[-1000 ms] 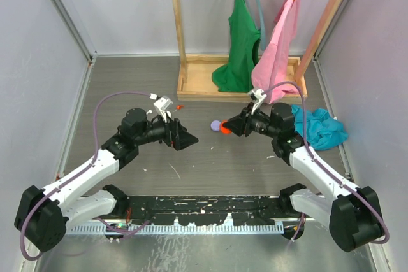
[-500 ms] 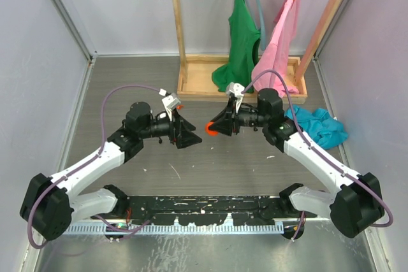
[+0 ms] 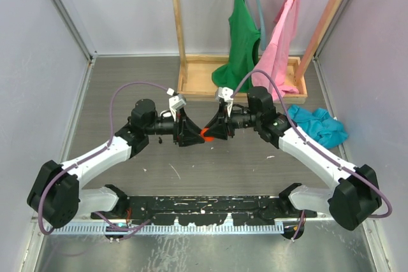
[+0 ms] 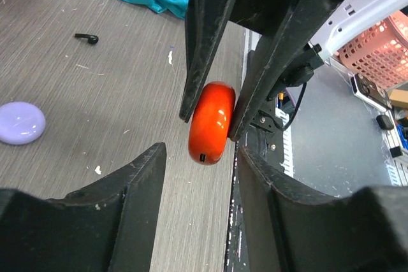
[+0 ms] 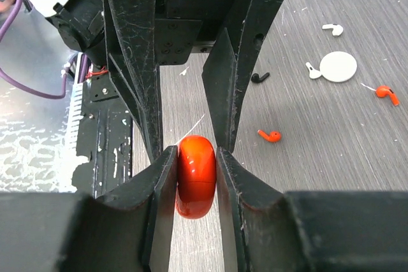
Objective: Insert the wireless bluetooth earbuds into the charging case
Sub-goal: Pick up the charging case at the center of the board.
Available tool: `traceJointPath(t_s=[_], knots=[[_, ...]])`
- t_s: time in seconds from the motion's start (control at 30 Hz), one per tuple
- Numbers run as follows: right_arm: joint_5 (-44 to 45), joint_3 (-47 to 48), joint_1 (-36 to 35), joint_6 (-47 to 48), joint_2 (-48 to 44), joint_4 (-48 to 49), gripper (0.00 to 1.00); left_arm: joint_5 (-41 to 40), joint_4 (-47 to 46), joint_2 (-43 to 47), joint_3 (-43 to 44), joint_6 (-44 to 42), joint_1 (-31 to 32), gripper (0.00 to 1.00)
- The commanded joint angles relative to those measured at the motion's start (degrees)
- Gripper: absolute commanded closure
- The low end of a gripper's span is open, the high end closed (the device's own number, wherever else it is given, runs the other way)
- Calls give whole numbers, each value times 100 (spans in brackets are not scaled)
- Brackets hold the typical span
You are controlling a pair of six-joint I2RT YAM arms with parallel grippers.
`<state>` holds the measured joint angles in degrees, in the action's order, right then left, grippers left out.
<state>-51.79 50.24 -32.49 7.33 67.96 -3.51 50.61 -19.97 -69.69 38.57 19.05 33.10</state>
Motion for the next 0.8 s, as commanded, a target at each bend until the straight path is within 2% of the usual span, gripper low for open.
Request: traceJointPath(t_s=[0.0, 0.3, 0.5, 0.6, 0.77], knots=[[-95, 339, -111, 155, 5, 52, 83, 392, -591, -16, 266, -55, 10, 53], [-116, 461, -231, 82, 183, 144, 83, 479, -568, -79, 235, -127, 13, 72], [-132, 406, -238, -216, 267, 438, 80, 368, -561, 21, 105, -193, 11, 92], [-123, 387, -243, -292, 258, 520, 72, 184, -609, 175, -21, -216, 16, 99], [85, 382, -240, -431, 98, 686, 54, -287, -858, 502, -409, -166, 12, 100]])
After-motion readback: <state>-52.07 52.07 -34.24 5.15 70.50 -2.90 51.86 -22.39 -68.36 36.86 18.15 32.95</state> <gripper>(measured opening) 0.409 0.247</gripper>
